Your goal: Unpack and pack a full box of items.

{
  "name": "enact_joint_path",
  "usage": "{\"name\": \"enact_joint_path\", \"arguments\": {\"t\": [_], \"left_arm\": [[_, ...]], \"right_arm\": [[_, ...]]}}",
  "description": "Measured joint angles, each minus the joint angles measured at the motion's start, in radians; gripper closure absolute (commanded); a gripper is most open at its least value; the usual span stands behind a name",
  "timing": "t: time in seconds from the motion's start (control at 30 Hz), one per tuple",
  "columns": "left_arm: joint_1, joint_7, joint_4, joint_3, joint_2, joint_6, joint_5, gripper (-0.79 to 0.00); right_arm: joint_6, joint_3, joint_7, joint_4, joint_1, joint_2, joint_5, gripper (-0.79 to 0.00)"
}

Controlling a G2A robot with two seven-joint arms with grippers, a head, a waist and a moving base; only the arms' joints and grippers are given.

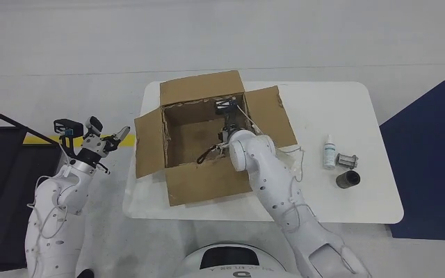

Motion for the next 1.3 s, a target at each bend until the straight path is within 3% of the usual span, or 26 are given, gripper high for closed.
{"name": "enact_joint_path", "arguments": {"t": [0.17, 0.23, 0.37, 0.77, 1.1, 1.3], "left_arm": [[0.0, 0.0, 0.0, 0.0, 0.0, 0.0, 0.0, -0.785], [0.0, 0.0, 0.0, 0.0, 0.0, 0.0, 0.0, -0.785], [0.0, 0.0, 0.0, 0.0, 0.0, 0.0, 0.0, -0.785], [0.0, 0.0, 0.0, 0.0, 0.0, 0.0, 0.0, -0.785], [0.0, 0.0, 0.0, 0.0, 0.0, 0.0, 0.0, -0.785], [0.0, 0.0, 0.0, 0.0, 0.0, 0.0, 0.0, -0.785]], "right_arm": [[0.03, -0.028, 0.064, 0.144, 0.112, -0.021, 0.043, 0.0], [0.084, -0.039, 0.07, 0.18, 0.136, -0.029, 0.034, -0.135], [0.175, -0.084, 0.096, 0.266, 0.186, -0.051, 0.026, -0.203], [0.316, -0.158, 0.068, 0.446, 0.246, -0.104, 0.049, -0.206], [0.339, -0.168, 0.032, 0.59, 0.31, -0.139, 0.102, -0.237], [0.344, -0.18, 0.003, 0.677, 0.353, -0.164, 0.136, -0.2]]}}
